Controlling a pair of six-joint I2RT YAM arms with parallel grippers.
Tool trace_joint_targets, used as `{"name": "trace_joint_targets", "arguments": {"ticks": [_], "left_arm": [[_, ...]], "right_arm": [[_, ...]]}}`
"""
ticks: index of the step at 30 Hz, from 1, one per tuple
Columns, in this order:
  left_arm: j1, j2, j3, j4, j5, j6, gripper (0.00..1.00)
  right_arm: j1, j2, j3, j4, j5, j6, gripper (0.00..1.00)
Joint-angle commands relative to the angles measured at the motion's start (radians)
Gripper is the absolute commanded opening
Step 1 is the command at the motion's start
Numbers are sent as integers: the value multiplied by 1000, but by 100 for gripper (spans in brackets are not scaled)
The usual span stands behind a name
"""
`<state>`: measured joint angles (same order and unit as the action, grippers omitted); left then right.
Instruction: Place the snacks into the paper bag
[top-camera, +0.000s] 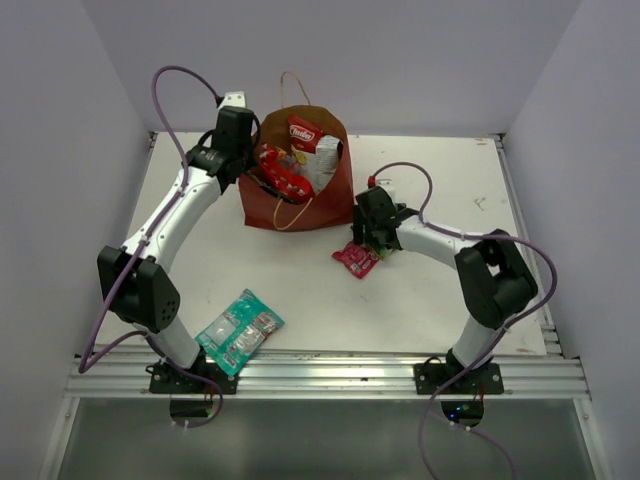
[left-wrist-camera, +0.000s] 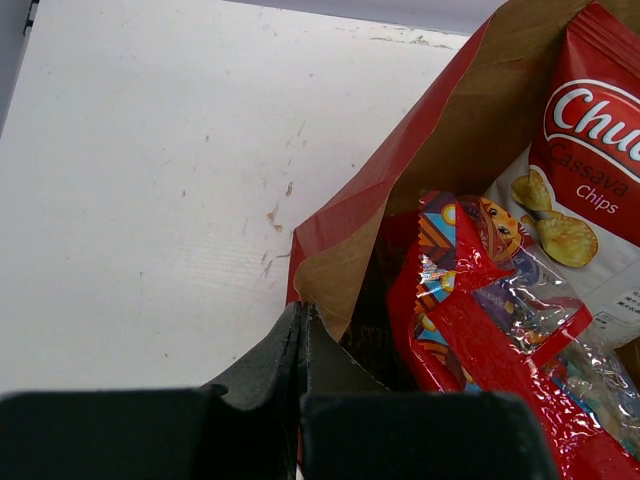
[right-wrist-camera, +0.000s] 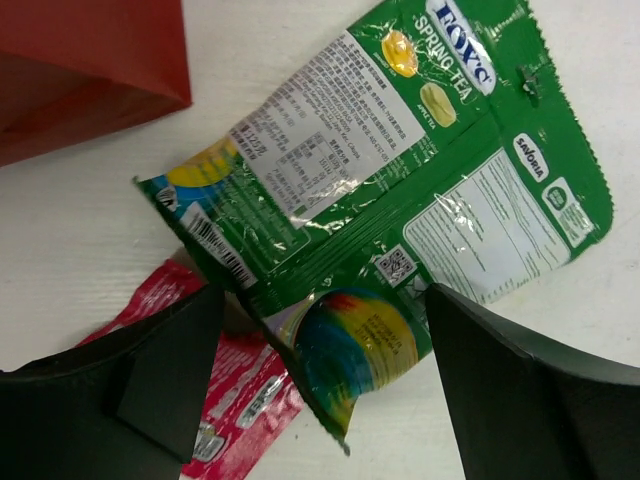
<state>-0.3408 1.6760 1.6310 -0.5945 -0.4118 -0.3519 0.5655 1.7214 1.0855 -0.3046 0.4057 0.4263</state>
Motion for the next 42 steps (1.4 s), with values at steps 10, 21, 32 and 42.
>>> {"name": "trace_joint_targets", "arguments": {"ticks": [10,21,32,42], "left_arm": [[3,-15,7,18,-22,25,0],[3,2,16,25,-7,22,0],[3,-1,18,32,5,21,0],[3,-12,10,35,-7,25,0]], "right_arm": [[-41,155,85,-68,-42,45,2],[-38,-195,448,-309,177,-119,0],[-9,262,1322,-350,-488,-160,0],[39,369,1297,-369,-616,-109,14]]}}
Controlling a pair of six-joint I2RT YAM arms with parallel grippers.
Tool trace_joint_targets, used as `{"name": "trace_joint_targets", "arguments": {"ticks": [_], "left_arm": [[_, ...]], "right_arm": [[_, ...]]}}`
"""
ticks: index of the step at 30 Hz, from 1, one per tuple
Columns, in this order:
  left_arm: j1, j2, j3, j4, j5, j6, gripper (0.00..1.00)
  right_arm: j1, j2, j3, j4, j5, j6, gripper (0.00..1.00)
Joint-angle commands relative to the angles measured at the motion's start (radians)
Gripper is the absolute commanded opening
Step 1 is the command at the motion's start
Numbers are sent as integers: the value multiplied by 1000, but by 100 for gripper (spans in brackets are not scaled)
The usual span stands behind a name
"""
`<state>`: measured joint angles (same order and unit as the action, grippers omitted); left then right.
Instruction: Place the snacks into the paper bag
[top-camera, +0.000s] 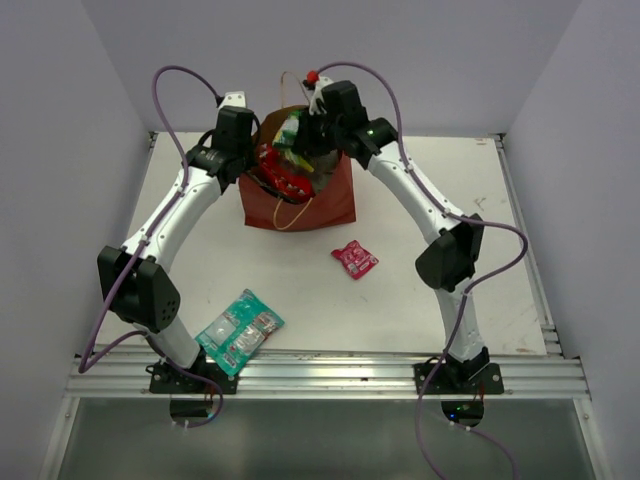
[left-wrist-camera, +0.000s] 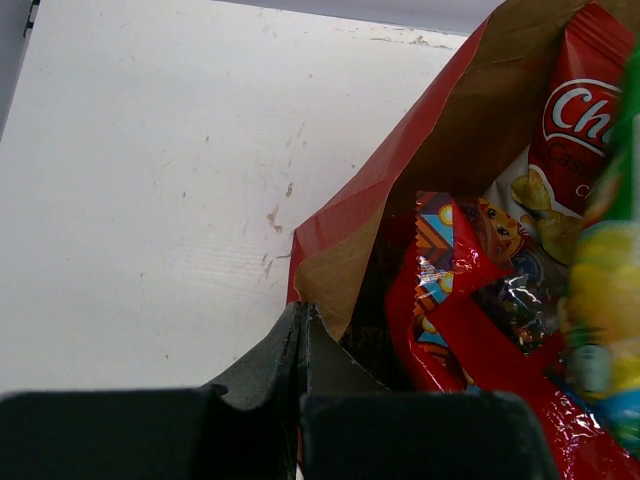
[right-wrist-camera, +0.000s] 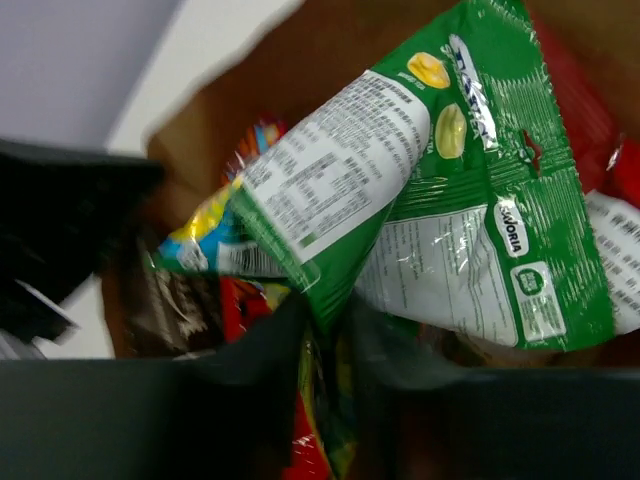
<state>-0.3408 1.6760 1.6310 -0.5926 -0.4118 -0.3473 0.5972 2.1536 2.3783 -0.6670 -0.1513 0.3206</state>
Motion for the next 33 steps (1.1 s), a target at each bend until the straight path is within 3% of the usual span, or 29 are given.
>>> {"name": "trace_joint_targets", "arguments": {"ticks": [1,2,4,8,10,16,20,25,33], "left_arm": [[3,-12,12,31,-5,19,0],[3,-10,12,33,-1,19,0],[3,-9,12,33,5,18,0],[3,-1,15,34,4,19,0],[3,1,18,34,7,21,0],[3,13,30,31,16,22,0],[3,13,26,25,10,24,0],[3,8,17,20,8,22,0],[2,-12,-32,24,4,22,0]], "right_arm": [[7,-69,-11,-9,-44,-9,36],[12,-81,-16,-14,-37,-17,58],[13,-96,-10,-20,-10,-46,88],[100,-181,15,-89,131,-231,90],[169,-269,-39,-121,176,-412,92],[334,-437,-518,-230,53,-439,89],[481,-457,-640,-273,46,-463,88],[490,-427,-726,-157,-10,-471,88],[558,-210,-728,50,-65,-436,89]]}}
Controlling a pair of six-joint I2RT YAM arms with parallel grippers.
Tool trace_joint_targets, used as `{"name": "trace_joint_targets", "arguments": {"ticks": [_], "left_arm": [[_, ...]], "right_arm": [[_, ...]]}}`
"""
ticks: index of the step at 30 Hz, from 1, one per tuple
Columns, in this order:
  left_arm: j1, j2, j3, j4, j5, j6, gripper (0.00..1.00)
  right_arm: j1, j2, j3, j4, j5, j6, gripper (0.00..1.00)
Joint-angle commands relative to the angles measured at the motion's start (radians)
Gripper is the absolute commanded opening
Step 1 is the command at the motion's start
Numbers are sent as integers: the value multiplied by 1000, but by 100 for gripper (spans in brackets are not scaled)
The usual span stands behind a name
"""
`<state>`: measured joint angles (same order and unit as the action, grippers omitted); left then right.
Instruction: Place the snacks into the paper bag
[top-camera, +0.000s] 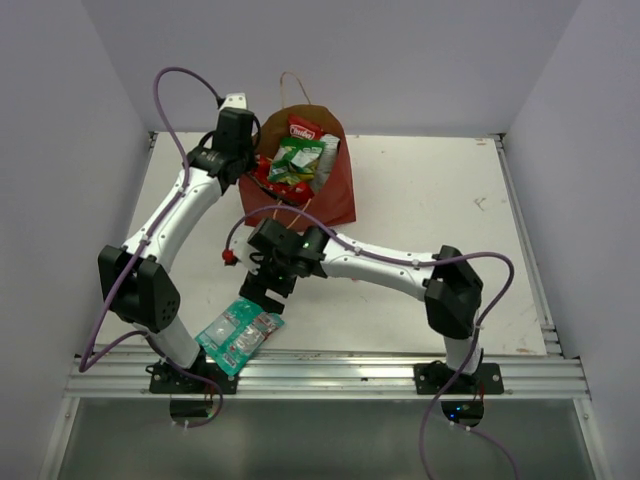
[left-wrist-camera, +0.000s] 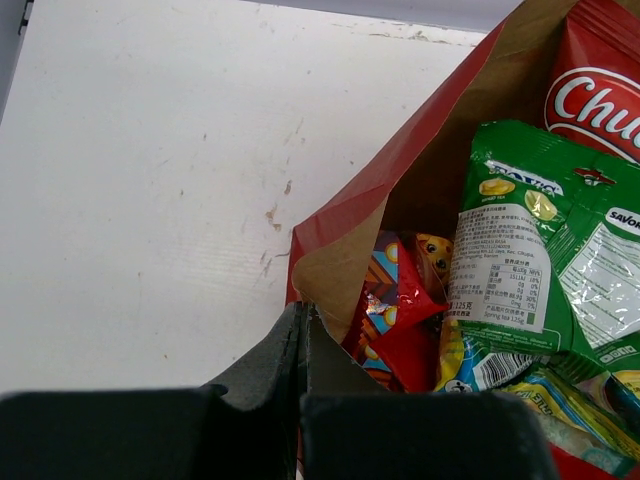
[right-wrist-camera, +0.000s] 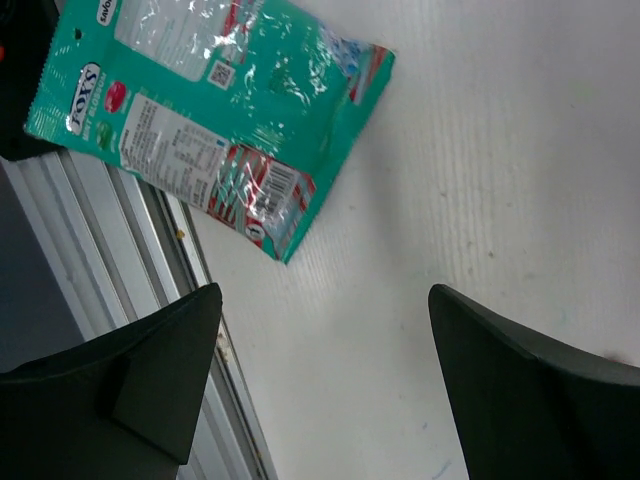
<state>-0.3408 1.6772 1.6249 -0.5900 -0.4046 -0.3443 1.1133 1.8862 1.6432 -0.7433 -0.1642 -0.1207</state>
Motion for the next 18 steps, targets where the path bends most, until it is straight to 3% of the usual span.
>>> {"name": "trace_joint_targets", "arguments": {"ticks": [1,14,17,18], "left_arm": [[2,-16,-33,22,-3,19,0],[3,-63,-105,36,-28,33,0],[2,-62,-108,38,-30,34,0],[2,-62,-109,38,-30,34,0]], "right_arm": [[51,76,13,143,-54,7,89],[123,270,-58,297,-74,70,85],[132,287,-115,349,-14,90,78],[132,290,-128,352,1,102,65]]}}
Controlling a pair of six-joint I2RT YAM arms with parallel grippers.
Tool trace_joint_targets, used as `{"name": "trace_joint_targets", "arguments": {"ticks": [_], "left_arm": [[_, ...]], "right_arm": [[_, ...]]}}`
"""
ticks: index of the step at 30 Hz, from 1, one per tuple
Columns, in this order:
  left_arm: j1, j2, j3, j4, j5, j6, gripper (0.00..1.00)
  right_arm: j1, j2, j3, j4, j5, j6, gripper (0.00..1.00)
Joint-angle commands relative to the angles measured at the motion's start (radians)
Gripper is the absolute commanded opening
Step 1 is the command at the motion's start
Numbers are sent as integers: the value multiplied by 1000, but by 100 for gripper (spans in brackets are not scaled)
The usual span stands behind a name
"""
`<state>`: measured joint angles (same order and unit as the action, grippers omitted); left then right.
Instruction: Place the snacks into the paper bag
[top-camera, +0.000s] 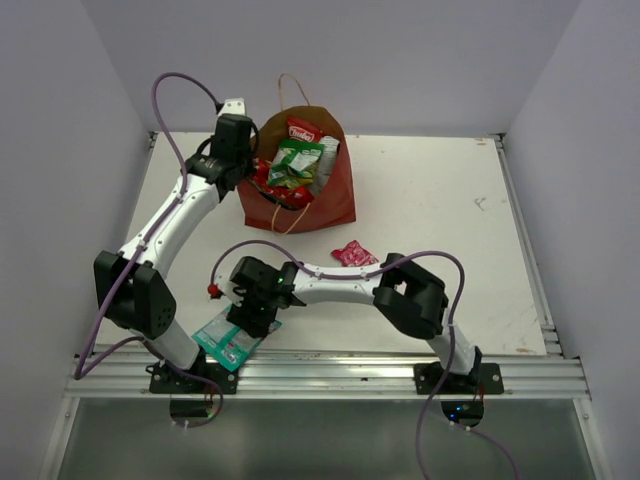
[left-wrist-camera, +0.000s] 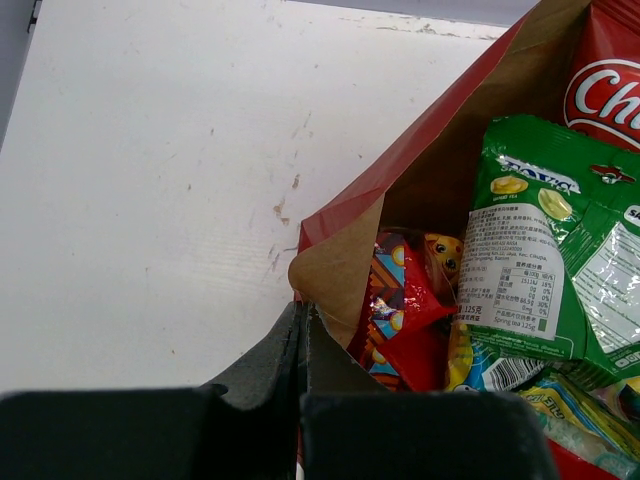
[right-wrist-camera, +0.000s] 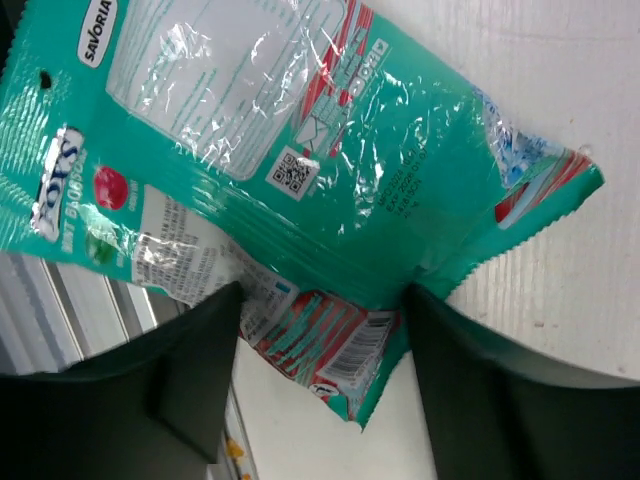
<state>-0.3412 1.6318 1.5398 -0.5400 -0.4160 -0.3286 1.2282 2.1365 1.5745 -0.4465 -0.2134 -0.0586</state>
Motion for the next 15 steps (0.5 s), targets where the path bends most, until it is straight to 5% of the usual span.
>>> {"name": "trace_joint_targets", "arguments": {"ticks": [1,2,3,5,11,15], "left_arm": [[2,-16,-21,-11,-18,19,0],[4,-16,-21,-11,-18,19,0],[4,-13,-18,-11,-18,19,0],[2,-13,-15,-11,-17,19,0],[4,-4,-6,-5,-10,19,0],[4,0,-4,5,-3,19,0]], "right_arm": [[17,43,-77,58,63,43,57],[16,43,-85,48,92,46,48],[17,31,-90,39,109,45,20],[16,4,-116,3,146,51,6],[14,-268,-29,-216,195,17,0],[-4,-378,288,-463,184,14,0]]}}
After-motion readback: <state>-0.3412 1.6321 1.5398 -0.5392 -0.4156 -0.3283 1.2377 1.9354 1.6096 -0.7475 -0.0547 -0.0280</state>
